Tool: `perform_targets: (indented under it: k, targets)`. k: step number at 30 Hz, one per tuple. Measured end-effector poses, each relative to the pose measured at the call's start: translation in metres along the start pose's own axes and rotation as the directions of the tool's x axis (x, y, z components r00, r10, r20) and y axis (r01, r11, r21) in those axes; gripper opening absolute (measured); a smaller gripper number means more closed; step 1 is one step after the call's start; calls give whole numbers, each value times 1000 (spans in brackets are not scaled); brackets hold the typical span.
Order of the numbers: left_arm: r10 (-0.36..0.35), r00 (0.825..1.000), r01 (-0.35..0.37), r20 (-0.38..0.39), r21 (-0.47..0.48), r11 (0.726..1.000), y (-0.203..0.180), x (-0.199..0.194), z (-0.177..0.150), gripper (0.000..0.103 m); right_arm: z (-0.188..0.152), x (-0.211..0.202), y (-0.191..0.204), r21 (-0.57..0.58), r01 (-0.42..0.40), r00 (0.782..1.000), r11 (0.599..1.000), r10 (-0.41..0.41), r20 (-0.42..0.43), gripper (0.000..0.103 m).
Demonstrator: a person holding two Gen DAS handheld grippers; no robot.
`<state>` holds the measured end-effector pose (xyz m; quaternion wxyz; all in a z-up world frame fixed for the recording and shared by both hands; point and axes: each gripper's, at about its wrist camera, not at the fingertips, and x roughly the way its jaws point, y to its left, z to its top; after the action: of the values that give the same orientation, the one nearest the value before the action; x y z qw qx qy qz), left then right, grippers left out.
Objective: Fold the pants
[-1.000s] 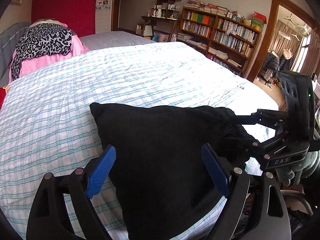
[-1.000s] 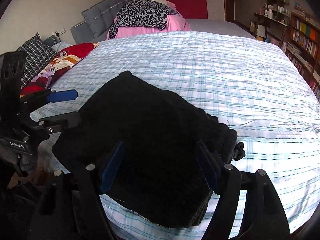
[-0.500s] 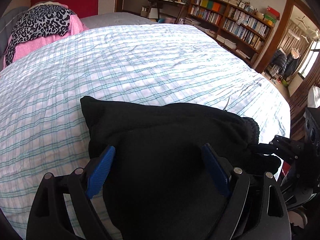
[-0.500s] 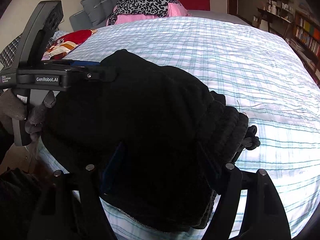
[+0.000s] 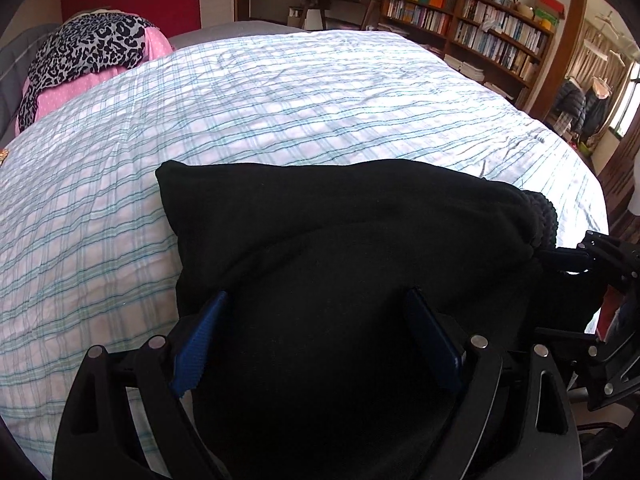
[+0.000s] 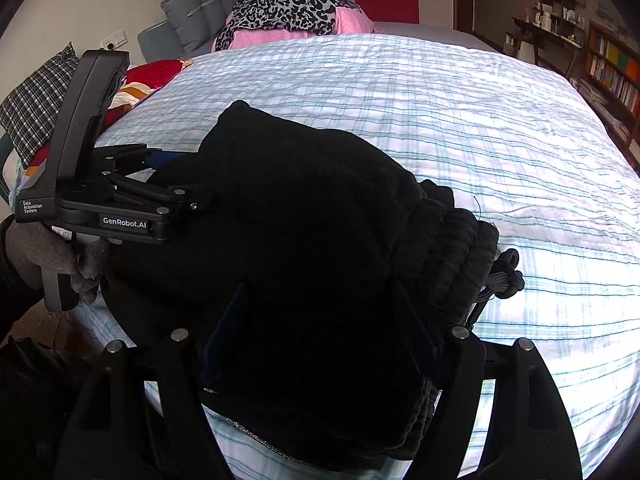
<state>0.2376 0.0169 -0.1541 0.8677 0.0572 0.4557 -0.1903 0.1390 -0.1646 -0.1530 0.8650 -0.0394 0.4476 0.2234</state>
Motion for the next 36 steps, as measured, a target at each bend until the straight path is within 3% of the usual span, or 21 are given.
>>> perform_targets:
  k: [15,20,24,32,36]
  targets:
    - [62,998,-61,31,-25,998,-9,-23,-1,89,3,2,6,0,19,1000,1000,-19,18,82]
    - [39,998,-36,43,-65,997,-6,-41,-3,89,9,-22,1,77,0,998,997,-4,59,82]
    - [2,999,5,43,-144,990,5,-53,-4,90,6,-42,-14,178,1,996,984,-17,92,88]
    - [-14,999,23,41,-222,975,23,-65,-12,90,-16,-46,-61,421,-46,999,906,33,39,89]
    - [-44,999,43,4,-277,960,35,-58,-20,91,-22,-31,-80,531,-114,992,839,124,18,89]
